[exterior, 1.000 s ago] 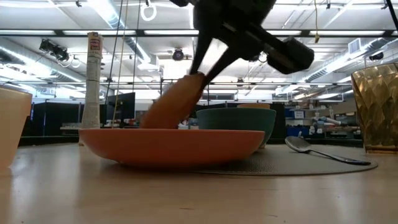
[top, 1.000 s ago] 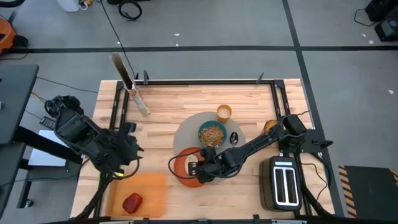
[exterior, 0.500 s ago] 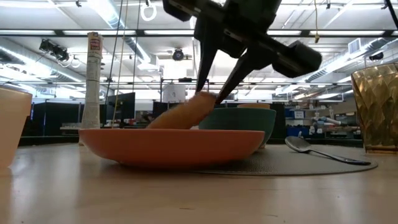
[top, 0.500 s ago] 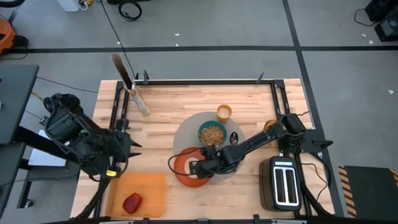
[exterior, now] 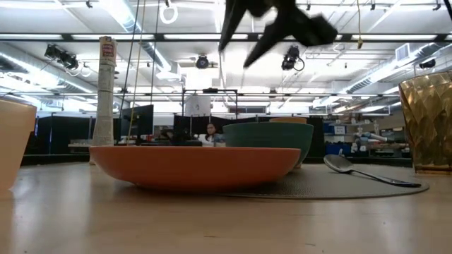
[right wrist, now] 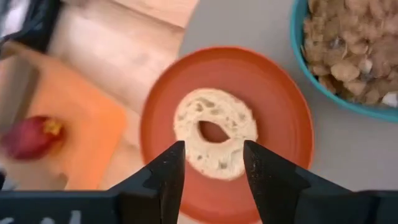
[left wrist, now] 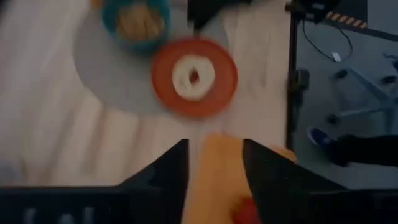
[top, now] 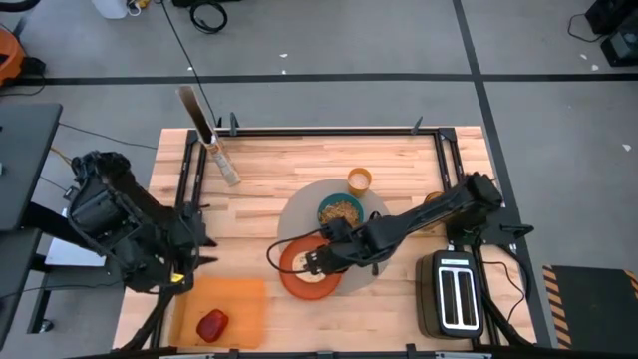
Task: Arrange a breakfast setting
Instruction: Put the apple on the gray mat to the top left of the green bowl
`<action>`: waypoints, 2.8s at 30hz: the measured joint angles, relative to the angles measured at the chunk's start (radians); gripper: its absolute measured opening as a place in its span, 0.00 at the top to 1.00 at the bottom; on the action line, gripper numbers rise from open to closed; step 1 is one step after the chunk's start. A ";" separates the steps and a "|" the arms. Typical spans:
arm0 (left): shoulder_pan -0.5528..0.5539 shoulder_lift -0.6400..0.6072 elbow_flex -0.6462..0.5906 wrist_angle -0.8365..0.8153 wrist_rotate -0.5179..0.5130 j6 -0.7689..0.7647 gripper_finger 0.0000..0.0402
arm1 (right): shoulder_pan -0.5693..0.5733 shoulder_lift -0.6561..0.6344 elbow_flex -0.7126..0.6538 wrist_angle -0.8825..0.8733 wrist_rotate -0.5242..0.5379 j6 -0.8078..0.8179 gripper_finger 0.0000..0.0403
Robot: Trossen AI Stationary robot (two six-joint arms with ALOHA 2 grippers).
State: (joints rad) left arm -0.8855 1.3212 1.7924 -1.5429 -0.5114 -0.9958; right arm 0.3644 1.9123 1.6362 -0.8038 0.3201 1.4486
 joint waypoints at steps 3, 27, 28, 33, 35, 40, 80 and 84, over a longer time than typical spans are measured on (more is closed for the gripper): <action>-0.035 0.013 0.000 -0.027 0.080 -0.136 0.49 | 0.003 -0.040 0.007 -0.012 -0.029 -0.071 0.56; -0.242 0.435 -0.001 -0.029 0.438 -0.992 0.12 | 0.005 -0.114 0.007 0.080 -0.159 -0.441 0.18; -0.241 0.453 -0.001 -0.029 0.455 -1.011 0.12 | 0.005 -0.114 0.007 0.086 -0.158 -0.448 0.17; -0.224 0.534 -0.001 -0.028 0.536 -1.057 0.12 | -0.001 -0.114 0.007 0.101 -0.157 -0.478 0.17; -0.220 0.556 -0.001 -0.025 0.541 -1.061 0.12 | -0.009 -0.114 0.007 0.105 -0.158 -0.483 0.17; -0.196 0.602 -0.001 0.018 0.550 -1.016 0.12 | -0.033 -0.114 0.007 0.124 -0.158 -0.484 0.17; -0.174 0.544 -0.496 0.533 0.537 -0.923 0.12 | -0.087 -0.114 0.007 0.138 -0.244 -0.405 0.17; -0.171 0.536 -0.590 0.699 0.530 -0.952 0.12 | -0.078 -0.114 0.007 0.151 -0.262 -0.393 0.17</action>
State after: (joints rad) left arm -1.0565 1.8570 1.2028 -0.8438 0.0187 -1.9477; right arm 0.2866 1.7985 1.6432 -0.6526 0.0579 1.0557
